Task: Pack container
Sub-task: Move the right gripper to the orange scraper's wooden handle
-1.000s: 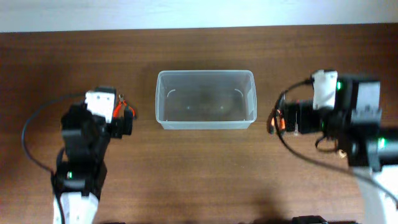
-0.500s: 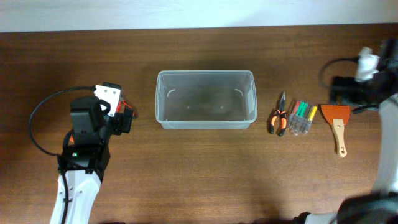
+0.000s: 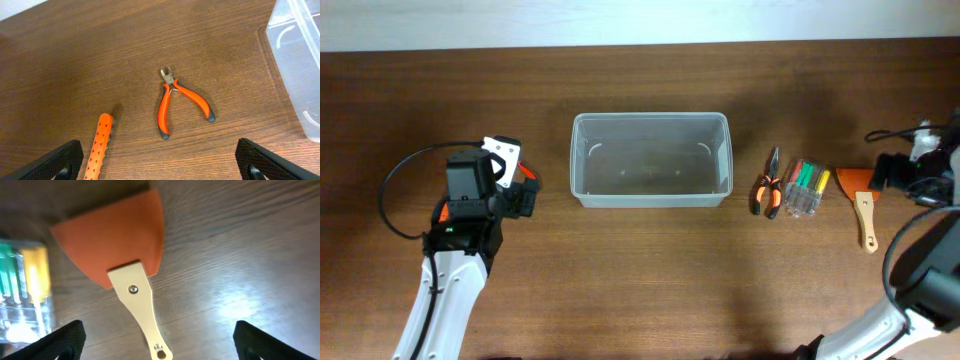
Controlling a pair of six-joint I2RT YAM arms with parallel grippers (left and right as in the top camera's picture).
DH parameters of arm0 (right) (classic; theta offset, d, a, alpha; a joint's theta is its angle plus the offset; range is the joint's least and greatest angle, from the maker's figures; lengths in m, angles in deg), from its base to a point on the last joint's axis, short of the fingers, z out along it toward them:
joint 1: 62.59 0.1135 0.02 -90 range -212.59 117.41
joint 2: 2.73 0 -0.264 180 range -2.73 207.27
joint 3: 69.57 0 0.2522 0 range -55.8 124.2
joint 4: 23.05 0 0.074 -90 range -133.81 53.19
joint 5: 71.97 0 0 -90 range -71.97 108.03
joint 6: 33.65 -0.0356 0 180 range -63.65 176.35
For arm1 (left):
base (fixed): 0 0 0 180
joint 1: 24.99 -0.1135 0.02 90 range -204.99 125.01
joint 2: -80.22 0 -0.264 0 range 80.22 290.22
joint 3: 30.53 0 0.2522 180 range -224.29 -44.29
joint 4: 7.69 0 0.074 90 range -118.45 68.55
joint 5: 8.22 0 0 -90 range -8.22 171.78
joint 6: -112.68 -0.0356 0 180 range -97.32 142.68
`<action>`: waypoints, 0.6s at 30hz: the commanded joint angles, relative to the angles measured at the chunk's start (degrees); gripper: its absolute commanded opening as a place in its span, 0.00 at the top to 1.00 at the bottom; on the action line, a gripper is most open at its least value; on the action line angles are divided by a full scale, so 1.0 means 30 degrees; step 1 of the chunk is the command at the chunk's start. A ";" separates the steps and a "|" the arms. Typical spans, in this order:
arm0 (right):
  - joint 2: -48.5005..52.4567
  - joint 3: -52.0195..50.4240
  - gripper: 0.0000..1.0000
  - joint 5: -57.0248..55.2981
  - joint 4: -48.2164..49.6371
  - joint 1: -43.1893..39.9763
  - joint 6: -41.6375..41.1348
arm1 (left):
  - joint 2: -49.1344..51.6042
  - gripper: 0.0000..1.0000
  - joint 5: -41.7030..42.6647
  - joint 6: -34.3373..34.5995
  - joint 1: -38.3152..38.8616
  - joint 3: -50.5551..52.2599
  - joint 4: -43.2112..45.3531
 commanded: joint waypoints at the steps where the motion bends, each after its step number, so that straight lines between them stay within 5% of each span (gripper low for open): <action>1: 0.0903 0.0211 0.06 0.0044 -0.0131 0.0168 0.1523 | 0.0131 0.01 -0.0138 -0.0291 -0.0117 -0.0401 -0.0022; 18: 0.1501 0.0153 0.14 -0.0277 -0.0619 0.1785 0.2361 | 0.0131 0.01 -0.0138 -0.0291 -0.0117 -0.0401 -0.0022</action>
